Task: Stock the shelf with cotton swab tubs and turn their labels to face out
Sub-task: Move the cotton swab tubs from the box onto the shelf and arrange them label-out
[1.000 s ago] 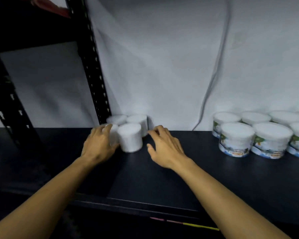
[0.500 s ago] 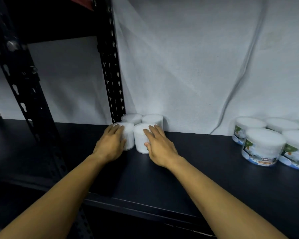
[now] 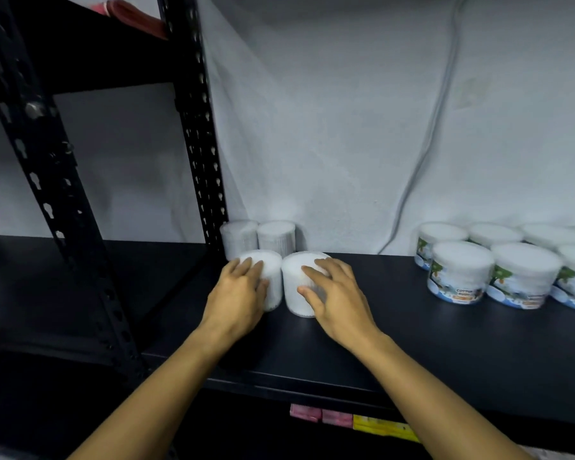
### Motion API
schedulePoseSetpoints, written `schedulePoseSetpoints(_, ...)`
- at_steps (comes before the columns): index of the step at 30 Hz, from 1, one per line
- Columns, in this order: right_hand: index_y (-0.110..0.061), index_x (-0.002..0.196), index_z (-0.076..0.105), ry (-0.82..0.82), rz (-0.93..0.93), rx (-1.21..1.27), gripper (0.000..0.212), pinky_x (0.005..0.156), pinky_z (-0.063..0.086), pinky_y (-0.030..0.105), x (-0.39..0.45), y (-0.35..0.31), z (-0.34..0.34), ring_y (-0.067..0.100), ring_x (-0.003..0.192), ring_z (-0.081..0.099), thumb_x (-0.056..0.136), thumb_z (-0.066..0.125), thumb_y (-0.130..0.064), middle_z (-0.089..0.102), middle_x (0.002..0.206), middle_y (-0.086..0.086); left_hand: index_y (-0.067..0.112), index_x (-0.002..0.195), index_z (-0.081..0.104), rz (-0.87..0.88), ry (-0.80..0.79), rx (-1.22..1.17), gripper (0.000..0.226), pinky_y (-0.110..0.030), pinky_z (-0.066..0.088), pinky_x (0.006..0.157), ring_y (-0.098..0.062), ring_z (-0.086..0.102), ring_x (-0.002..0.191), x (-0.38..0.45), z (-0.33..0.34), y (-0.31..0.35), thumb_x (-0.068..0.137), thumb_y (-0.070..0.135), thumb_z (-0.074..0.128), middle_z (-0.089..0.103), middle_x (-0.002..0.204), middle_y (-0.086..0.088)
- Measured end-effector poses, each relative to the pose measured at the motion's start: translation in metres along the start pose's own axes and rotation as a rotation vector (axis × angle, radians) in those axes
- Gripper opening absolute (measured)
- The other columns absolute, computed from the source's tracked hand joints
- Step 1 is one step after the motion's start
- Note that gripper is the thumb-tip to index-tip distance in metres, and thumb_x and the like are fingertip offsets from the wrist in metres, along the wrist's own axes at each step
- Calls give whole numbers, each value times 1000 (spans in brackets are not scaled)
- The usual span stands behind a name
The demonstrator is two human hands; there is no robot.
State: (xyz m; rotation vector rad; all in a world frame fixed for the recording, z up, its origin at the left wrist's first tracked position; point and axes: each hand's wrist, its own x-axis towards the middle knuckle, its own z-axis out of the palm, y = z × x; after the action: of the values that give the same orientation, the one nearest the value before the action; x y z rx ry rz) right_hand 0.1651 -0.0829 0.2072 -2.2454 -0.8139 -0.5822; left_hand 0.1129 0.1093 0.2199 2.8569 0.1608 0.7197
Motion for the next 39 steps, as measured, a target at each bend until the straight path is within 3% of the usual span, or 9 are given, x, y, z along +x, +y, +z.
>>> schedulePoseSetpoints(6, -25, 121, 64, 96, 45, 72, 36, 102, 32, 21, -48, 33, -50, 7, 132, 32, 87, 65, -36, 51, 134, -6, 14, 131, 54, 69, 18, -40, 51, -38, 47, 100, -23, 37, 138, -32, 0, 71, 98, 43, 28, 55, 132, 3)
schedulePoseSetpoints(9, -26, 121, 64, 90, 68, 50, 36, 102, 25, 13, -66, 43, -73, 7, 131, 33, 86, 65, -37, 51, 132, -9, 18, 129, 54, 67, 12, -57, 41, -37, 51, 93, -21, 34, 137, -44, -1, 99, 99, 38, 36, 55, 130, 6)
schedulePoseSetpoints(12, -25, 120, 65, 95, 94, 45, 36, 102, 19, 4, -81, 50, -94, 7, 130, 35, 86, 66, -34, 52, 131, -9, 15, 118, 59, 122, 2, -72, 47, -42, 54, 87, -26, 44, 127, -51, 1, 120, 94, 42, 27, 59, 119, 3)
schedulePoseSetpoints(15, -26, 120, 65, 112, 103, 35, 35, 105, 24, 16, -95, 55, -110, 6, 130, 34, 86, 66, -34, 51, 131, -10, 14, 111, 59, 158, 1, -105, 35, -39, 54, 84, -26, 44, 121, -57, 4, 136, 95, 34, 35, 58, 114, 1)
schedulePoseSetpoints(20, -29, 119, 65, 126, 114, 5, 35, 105, 30, 24, -112, 60, -129, 3, 131, 32, 86, 64, -37, 49, 132, -14, 12, 101, 59, 222, 13, -125, 44, -42, 54, 82, -29, 50, 111, -61, 6, 152, 91, 39, 25, 58, 104, -1)
schedulePoseSetpoints(25, -30, 124, 61, 94, 122, -27, 38, 106, 35, 28, -115, 58, -137, -1, 132, 28, 87, 61, -41, 46, 136, -14, 22, 124, 56, 183, -12, -135, 37, -39, 54, 82, -17, 36, 130, -67, -7, 158, 95, 42, 45, 49, 133, 6)
schedulePoseSetpoints(29, -28, 131, 54, 123, 146, -63, 50, 104, 33, 26, -111, 48, -143, 4, 133, 24, 85, 62, -45, 37, 141, -10, 32, 147, 32, 56, -41, -197, 70, -41, 42, 101, -11, 14, 144, -65, -24, 158, 87, 61, 52, 22, 156, 6)
schedulePoseSetpoints(34, -27, 133, 50, 118, 328, -20, 67, 106, 26, 24, -103, 40, -143, 14, 135, 24, 75, 68, -55, 31, 141, -2, 20, 152, 22, -148, -145, -321, 101, -41, 35, 108, -24, 32, 141, -47, -29, 158, 74, 72, 62, 32, 155, -2)
schedulePoseSetpoints(39, -21, 132, 52, 21, 394, 66, 64, 101, 23, 13, -95, 44, -145, 10, 129, 33, 77, 71, -47, 35, 136, -4, 22, 151, 24, -161, -204, -435, 102, -39, 39, 107, -25, 41, 134, -37, -28, 151, 71, 62, 73, 45, 146, -3)
